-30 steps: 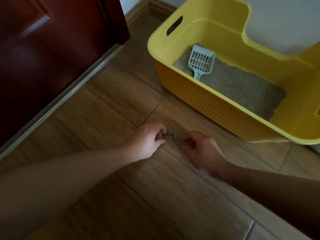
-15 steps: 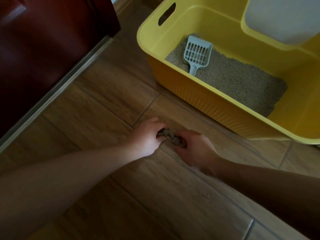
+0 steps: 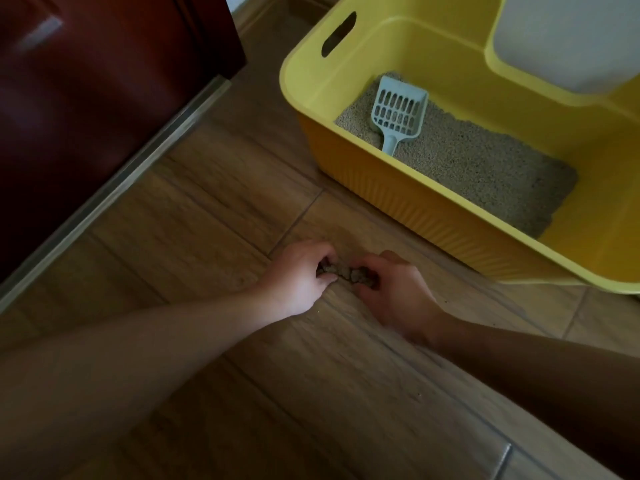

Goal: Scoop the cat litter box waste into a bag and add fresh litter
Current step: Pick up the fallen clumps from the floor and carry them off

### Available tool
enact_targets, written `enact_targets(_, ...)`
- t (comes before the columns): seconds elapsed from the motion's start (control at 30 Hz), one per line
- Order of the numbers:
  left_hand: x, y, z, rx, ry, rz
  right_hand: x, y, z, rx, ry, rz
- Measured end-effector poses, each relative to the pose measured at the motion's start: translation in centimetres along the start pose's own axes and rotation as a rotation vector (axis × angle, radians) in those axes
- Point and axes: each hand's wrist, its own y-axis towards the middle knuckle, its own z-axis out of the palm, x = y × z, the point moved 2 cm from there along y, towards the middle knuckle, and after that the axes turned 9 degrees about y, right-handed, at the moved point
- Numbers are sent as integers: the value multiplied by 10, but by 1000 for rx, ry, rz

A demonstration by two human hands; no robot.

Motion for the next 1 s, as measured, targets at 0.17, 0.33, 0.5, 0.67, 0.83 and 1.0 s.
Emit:
enact_targets(0.17,2,0,-1,-6,-1,25,4,8,1,-28,40,-14)
enact_targets(0.33,6,-3,3,5,11,66,8,15,8,1,31,-6)
enact_targets(0.5,9,-8,5,-44,-8,87,9,20,13,0,34,-1)
enact_targets(0.67,10,-16,8,-70,-69,54,15,22,19,22,-13,-32)
enact_targets(0.83,10,-27,8,-118,-110,6,18,25,22,51,-62,-20)
enact_targets(1.0,9,-36,13,-116,-135,-37,19,23,20,53,-80,-43)
